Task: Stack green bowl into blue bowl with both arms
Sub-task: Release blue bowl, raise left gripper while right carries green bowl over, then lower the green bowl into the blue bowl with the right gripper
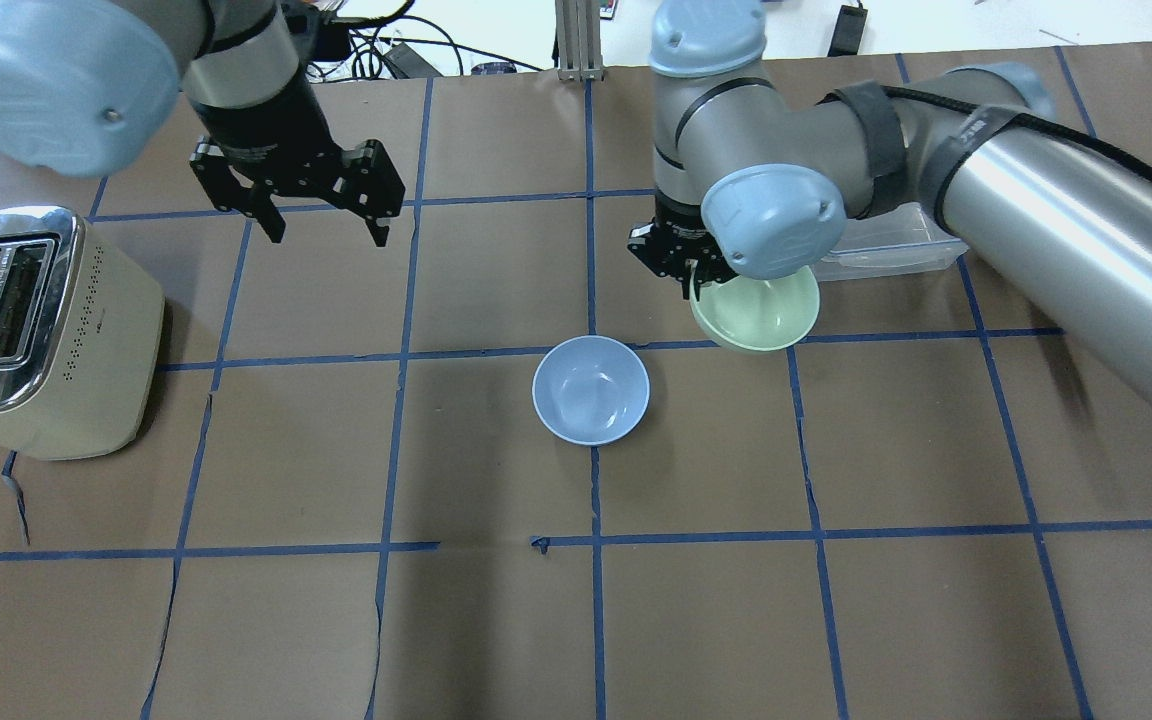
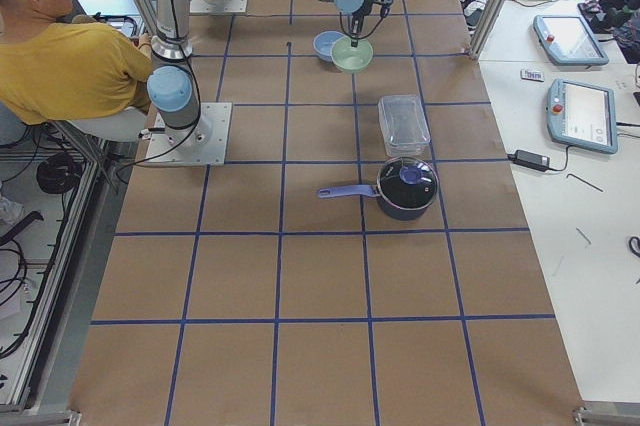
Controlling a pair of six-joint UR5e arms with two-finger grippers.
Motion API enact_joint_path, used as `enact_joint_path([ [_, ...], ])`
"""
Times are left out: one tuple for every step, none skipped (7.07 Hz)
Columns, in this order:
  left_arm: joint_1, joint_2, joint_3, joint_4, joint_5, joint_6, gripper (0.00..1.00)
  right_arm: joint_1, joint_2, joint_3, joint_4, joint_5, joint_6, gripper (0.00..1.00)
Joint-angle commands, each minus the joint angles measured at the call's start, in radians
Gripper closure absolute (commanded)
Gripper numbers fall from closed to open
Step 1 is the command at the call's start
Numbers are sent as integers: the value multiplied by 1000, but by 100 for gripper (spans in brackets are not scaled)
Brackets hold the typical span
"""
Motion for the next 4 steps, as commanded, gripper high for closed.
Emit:
enact_joint_path([
  [34,81,5,-24,-3,-1,0,120,30,-22,-6,-1,129,100],
  [31,71,1,44,-40,-2,0,172,71,-40,-8,-20,193,100],
  [32,86,-33,68,-42,-1,0,203,111,-84,-6,-36,233,100],
  [31,95,-75,72,-54,-8,0,219,141,-141,8,-37,237,100],
])
